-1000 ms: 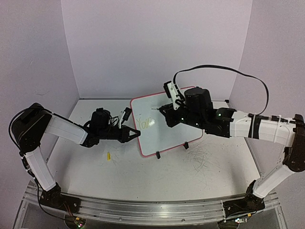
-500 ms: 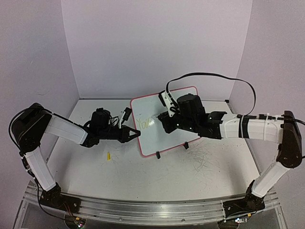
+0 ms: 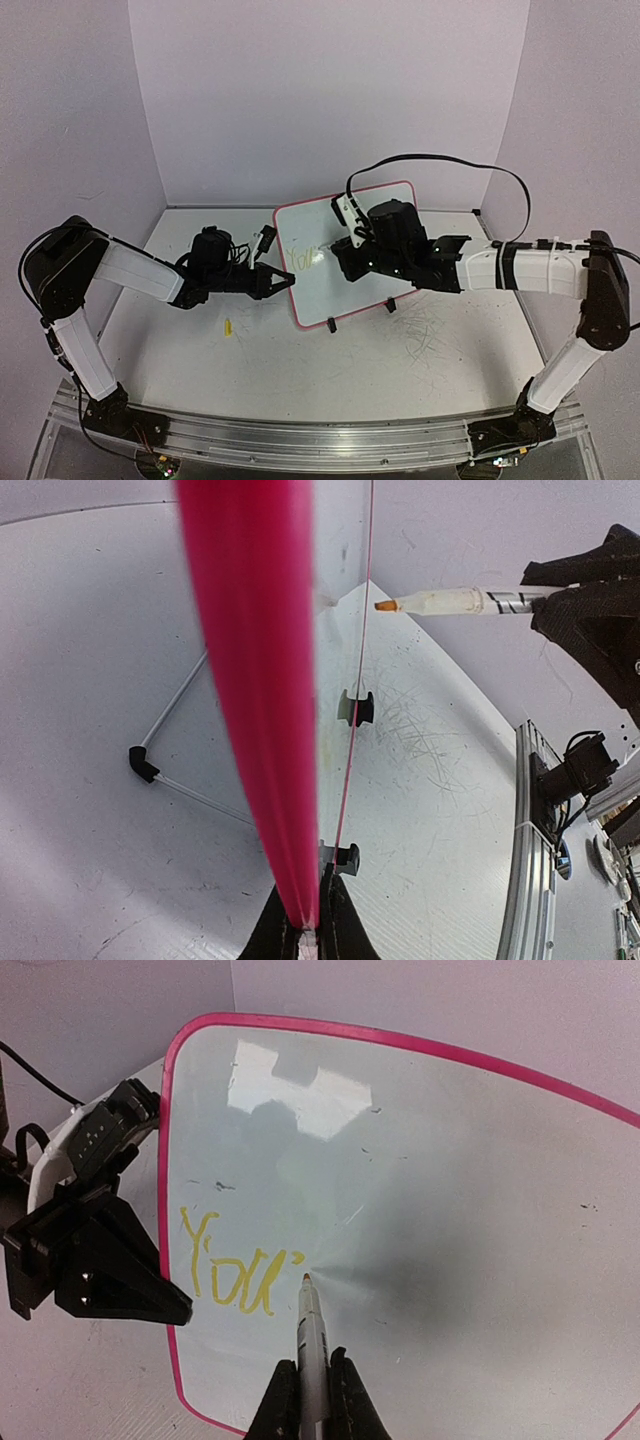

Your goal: Write a sentence on the whiteboard

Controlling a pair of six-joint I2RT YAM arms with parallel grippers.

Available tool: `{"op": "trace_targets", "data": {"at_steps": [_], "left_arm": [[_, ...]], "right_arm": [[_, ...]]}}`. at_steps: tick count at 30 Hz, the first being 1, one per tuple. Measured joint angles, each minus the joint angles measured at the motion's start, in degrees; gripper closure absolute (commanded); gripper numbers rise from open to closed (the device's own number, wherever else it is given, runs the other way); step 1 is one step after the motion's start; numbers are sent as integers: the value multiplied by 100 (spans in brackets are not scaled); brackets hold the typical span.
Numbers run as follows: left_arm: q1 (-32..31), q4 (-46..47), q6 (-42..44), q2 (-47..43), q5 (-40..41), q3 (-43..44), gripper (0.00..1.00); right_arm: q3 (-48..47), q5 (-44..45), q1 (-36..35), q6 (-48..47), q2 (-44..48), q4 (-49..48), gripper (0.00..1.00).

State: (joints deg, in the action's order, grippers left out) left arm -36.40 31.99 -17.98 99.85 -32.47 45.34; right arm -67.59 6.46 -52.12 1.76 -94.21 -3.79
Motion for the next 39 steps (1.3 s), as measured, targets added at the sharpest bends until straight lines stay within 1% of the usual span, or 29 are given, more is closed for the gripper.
{"op": "trace_targets", "data": {"at_steps": [29, 39], "left_arm": [[0, -6, 0, 0, 13, 2, 100], [0, -7, 0, 0, 13, 4, 100]], "right_arm": [[-2, 28, 0, 0, -142, -25, 100], [-14, 168, -7, 3, -149, -91, 100]]}}
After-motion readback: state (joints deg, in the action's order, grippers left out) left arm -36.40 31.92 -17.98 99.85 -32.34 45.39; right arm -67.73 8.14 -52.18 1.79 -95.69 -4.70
